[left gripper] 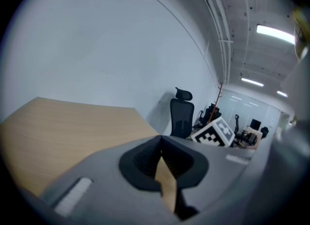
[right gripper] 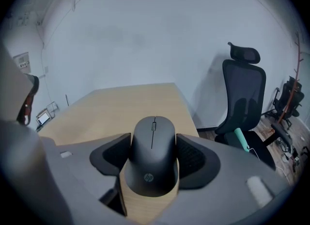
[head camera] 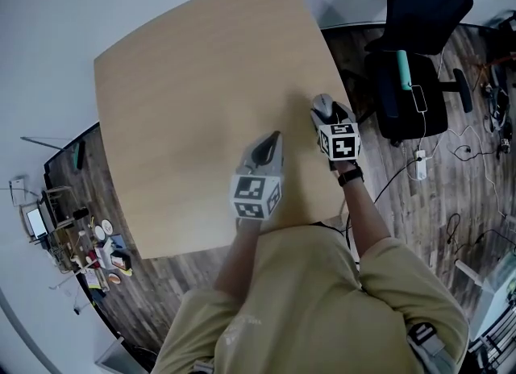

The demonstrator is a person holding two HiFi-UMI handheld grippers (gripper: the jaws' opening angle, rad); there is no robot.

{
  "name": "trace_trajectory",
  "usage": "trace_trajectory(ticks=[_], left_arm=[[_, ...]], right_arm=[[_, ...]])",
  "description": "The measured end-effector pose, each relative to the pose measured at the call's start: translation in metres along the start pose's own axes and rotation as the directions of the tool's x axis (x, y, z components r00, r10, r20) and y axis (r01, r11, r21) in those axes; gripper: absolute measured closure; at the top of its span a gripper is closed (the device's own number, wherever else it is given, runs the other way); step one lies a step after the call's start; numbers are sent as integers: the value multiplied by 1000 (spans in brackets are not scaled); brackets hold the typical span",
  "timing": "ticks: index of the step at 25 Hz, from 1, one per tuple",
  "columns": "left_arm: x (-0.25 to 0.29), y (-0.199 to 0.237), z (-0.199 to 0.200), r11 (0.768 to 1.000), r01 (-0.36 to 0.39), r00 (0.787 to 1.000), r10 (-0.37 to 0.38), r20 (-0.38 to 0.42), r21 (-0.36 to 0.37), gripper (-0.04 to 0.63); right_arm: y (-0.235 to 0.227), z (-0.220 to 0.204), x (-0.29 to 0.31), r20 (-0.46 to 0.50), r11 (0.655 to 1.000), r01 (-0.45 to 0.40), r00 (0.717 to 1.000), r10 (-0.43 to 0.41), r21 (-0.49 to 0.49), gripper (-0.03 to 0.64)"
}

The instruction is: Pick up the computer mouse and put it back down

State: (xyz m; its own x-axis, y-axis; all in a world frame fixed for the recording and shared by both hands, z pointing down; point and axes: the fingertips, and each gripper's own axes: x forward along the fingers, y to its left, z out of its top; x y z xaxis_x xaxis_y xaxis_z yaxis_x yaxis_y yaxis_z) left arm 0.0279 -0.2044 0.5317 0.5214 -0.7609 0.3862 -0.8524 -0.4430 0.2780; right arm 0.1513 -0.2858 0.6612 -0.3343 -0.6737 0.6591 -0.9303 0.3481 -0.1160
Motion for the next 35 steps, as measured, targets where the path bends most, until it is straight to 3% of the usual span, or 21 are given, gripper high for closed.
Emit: trace_trajectory(ticks=[6, 13, 17, 21, 25, 30, 35], left_arm=[[-35, 0, 36, 998, -62, 993, 59, 106, 31, 594], [-81, -19, 73, 989, -139, 962, 120, 245, 60, 594], [-114, -31, 91, 980, -190, 931, 161, 328, 59, 594], [-151, -44, 107, 966, -252, 886, 207, 415, 57, 594], [-183, -54, 110, 941, -328, 850, 258, 460, 78, 594], [-210, -68, 96, 919, -381, 838, 295, 459, 105, 597], [-237, -56, 75, 909, -415, 813, 355, 461, 33, 595]], right_arm=[[38, 58, -75, 217, 999, -31, 976, 33, -13, 321], [78, 103, -174, 424, 996, -82, 901, 90, -37, 321], [99, 121, -227, 524, 993, -89, 844, 116, -76, 321], [116, 131, -271, 601, 989, -77, 787, 139, -129, 321], [134, 129, -305, 638, 982, -89, 749, 178, -168, 321], [156, 113, -323, 636, 970, -156, 734, 239, -185, 321], [180, 94, -315, 594, 961, -202, 756, 275, -188, 321]])
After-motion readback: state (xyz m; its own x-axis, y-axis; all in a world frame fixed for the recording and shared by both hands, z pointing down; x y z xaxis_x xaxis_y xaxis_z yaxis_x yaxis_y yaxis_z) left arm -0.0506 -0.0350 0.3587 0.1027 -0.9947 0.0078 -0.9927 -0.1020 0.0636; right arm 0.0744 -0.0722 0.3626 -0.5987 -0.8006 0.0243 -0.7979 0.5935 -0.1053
